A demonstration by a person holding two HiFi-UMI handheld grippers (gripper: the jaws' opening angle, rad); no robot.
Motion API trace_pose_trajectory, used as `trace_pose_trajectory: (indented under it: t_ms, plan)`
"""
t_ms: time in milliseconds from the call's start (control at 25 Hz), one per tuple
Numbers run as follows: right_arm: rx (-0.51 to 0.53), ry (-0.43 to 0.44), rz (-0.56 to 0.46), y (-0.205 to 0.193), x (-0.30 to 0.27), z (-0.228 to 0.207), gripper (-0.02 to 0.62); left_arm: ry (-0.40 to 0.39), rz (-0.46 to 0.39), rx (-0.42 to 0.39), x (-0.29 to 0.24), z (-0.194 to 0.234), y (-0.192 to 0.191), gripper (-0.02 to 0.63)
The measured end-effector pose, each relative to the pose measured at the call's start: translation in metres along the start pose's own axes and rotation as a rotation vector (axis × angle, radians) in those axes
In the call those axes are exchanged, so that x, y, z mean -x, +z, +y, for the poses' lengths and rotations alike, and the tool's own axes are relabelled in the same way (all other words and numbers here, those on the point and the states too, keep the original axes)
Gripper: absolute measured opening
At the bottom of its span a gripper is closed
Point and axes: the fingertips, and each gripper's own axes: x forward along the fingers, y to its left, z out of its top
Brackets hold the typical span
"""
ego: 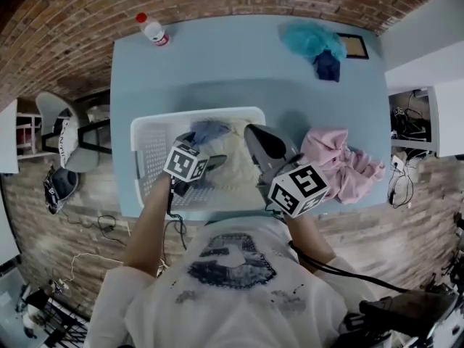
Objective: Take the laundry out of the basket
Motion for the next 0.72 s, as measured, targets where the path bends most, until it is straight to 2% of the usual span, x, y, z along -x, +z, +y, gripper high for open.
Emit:
trace_pose_trajectory:
  t_ms: [200, 400, 560, 720]
  plan:
    - [0.018, -0.009, 0.015, 0.002, -0.009, -0.012, -0.003, 0.006, 0.043, -0.009, -0.011, 0.003, -0.007, 0.534]
    - [0.031, -0.012, 0.02, 0.004, -0.012, -0.013, -0.003, -0.001, 0.117, -0.06, -0.025, -0.002, -0.022, 0.548]
    - [0.022, -0.012, 0.016, 0.004, -0.012, -0.012, -0.003, 0.062, 0.171, -0.142, -0.03, 0.003, -0.029, 0.548]
    - [0.021, -0.013, 0.013, 0.004, -0.011, -0.013, -0.002, 0.082, 0.184, -0.173, -0.04, 0.005, -0.033, 0.548]
